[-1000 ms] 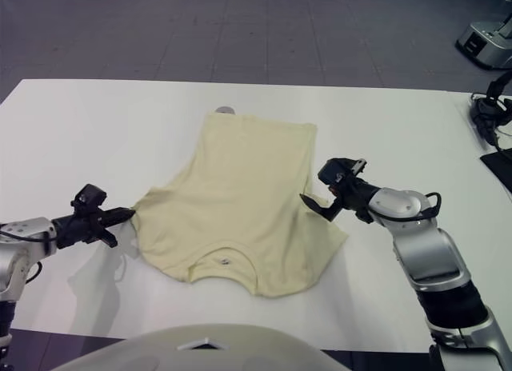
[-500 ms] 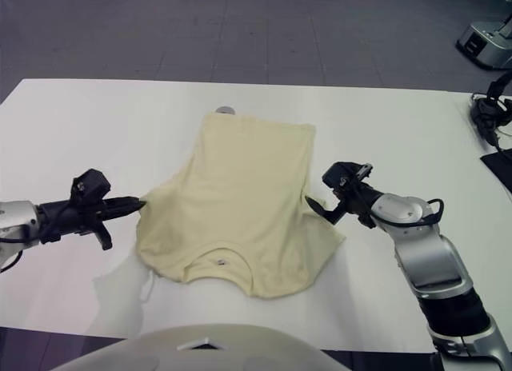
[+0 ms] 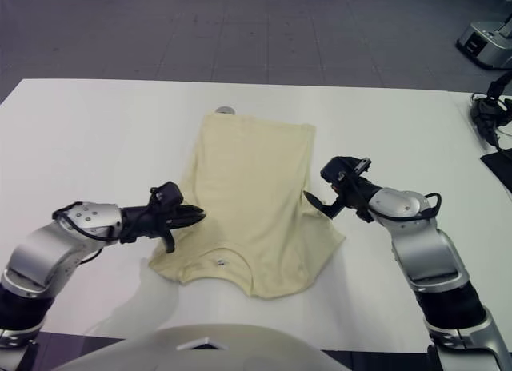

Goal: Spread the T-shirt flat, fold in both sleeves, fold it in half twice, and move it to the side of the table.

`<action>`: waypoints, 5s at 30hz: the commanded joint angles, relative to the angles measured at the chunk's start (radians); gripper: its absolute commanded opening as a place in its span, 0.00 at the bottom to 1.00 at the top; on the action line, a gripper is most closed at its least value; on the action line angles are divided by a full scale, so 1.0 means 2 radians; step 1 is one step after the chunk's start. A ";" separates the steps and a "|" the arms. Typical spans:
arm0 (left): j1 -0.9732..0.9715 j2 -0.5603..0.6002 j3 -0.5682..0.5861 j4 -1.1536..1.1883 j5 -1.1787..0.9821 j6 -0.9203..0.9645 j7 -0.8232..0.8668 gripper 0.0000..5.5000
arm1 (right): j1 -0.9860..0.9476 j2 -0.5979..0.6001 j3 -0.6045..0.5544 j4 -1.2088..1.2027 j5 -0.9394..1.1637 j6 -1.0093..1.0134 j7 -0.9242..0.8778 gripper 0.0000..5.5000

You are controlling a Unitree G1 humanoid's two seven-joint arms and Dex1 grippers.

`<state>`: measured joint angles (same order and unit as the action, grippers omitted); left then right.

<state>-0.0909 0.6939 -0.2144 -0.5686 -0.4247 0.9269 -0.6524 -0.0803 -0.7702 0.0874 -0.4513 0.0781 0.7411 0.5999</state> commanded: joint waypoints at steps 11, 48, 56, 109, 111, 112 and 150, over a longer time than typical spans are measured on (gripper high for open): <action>-0.008 0.005 0.195 0.010 -0.090 0.071 0.046 0.57 | 0.026 -0.006 -0.037 -0.026 0.011 0.031 0.005 0.98; -0.142 -0.097 0.256 0.111 -0.022 -0.014 0.154 0.98 | 0.213 -0.021 -0.153 -0.089 0.159 0.186 0.055 0.86; -0.136 -0.091 0.276 0.105 -0.025 -0.006 0.170 0.98 | 0.215 -0.003 -0.142 -0.068 0.163 0.177 0.036 0.64; -0.102 -0.107 0.250 0.072 -0.027 0.015 0.205 0.98 | 0.047 0.017 -0.051 -0.114 0.245 0.231 -0.013 0.00; -0.102 -0.108 0.249 0.072 -0.027 0.016 0.205 0.98 | 0.040 0.026 -0.042 -0.111 0.245 0.231 -0.021 0.00; -0.102 -0.108 0.248 0.072 -0.027 0.016 0.205 0.98 | 0.034 0.032 -0.034 -0.108 0.244 0.229 -0.026 0.00; 0.335 0.132 0.074 -0.024 0.270 -0.431 -0.062 0.98 | 0.270 -0.148 -0.059 -0.017 0.002 -0.365 0.228 0.98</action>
<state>0.5875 0.9688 -0.0275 -0.6392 0.0563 0.0557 -0.7833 0.4675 -1.0894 -0.0570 -0.4658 0.1068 0.0012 1.0810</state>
